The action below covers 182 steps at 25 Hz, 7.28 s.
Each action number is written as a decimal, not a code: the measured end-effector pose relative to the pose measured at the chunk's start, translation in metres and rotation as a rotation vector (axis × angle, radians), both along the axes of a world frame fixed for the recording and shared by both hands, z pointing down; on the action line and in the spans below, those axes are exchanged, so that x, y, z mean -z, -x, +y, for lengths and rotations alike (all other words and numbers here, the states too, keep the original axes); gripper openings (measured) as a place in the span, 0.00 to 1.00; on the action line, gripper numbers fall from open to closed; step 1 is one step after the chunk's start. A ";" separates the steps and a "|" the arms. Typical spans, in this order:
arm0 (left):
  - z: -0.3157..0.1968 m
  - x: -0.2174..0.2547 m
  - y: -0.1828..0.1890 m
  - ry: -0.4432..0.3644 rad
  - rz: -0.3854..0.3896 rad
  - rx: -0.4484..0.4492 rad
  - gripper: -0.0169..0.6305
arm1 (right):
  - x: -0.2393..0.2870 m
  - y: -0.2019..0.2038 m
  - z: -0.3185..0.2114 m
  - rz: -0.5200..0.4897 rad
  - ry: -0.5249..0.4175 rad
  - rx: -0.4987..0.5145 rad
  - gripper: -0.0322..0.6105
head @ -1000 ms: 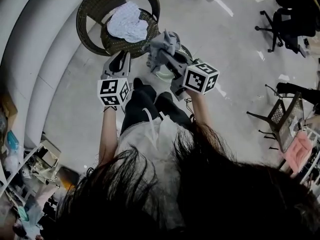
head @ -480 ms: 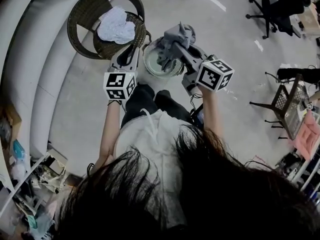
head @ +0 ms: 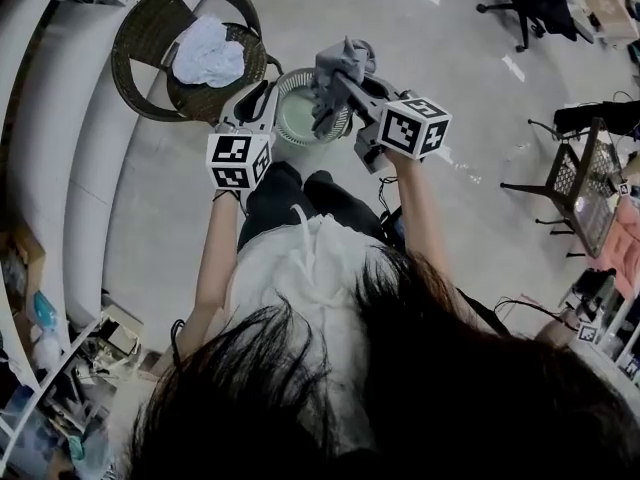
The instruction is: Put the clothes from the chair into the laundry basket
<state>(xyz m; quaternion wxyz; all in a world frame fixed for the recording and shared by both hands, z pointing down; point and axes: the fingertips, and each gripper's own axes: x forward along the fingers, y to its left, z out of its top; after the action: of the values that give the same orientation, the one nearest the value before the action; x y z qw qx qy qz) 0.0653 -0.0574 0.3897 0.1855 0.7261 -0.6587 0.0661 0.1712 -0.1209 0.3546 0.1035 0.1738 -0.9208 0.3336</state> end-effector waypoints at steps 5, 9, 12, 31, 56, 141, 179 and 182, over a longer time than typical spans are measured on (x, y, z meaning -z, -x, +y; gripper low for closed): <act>-0.016 -0.009 -0.011 0.019 -0.007 -0.026 0.14 | -0.030 -0.004 -0.008 0.039 0.031 -0.001 0.13; -0.029 -0.023 -0.015 0.049 -0.007 -0.076 0.14 | -0.065 -0.003 -0.014 0.079 0.071 -0.022 0.13; -0.040 -0.039 -0.013 0.079 -0.007 -0.116 0.14 | -0.097 0.002 -0.020 0.135 0.097 -0.034 0.13; -0.105 -0.193 0.033 0.276 0.030 -0.197 0.14 | -0.352 -0.002 -0.044 0.514 0.383 -0.096 0.13; -0.109 -0.298 0.031 0.415 0.034 -0.341 0.14 | -0.495 -0.021 -0.025 0.793 0.504 -0.027 0.40; 0.112 -0.023 0.150 0.064 0.018 0.292 0.14 | -0.058 0.127 0.093 0.056 -0.090 0.162 0.20; 0.085 -0.154 0.359 0.181 0.138 0.257 0.14 | -0.295 0.376 0.040 0.612 -0.164 0.421 0.45; 0.070 -0.168 0.363 0.188 0.132 0.259 0.14 | -0.327 0.382 0.026 0.680 -0.206 0.476 0.46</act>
<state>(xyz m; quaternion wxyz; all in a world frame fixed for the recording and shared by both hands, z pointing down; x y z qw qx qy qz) -0.2976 0.0131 0.5582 0.3026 0.6172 -0.7242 0.0549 -0.2111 -0.0954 0.6813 0.4572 0.0660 -0.8772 0.1306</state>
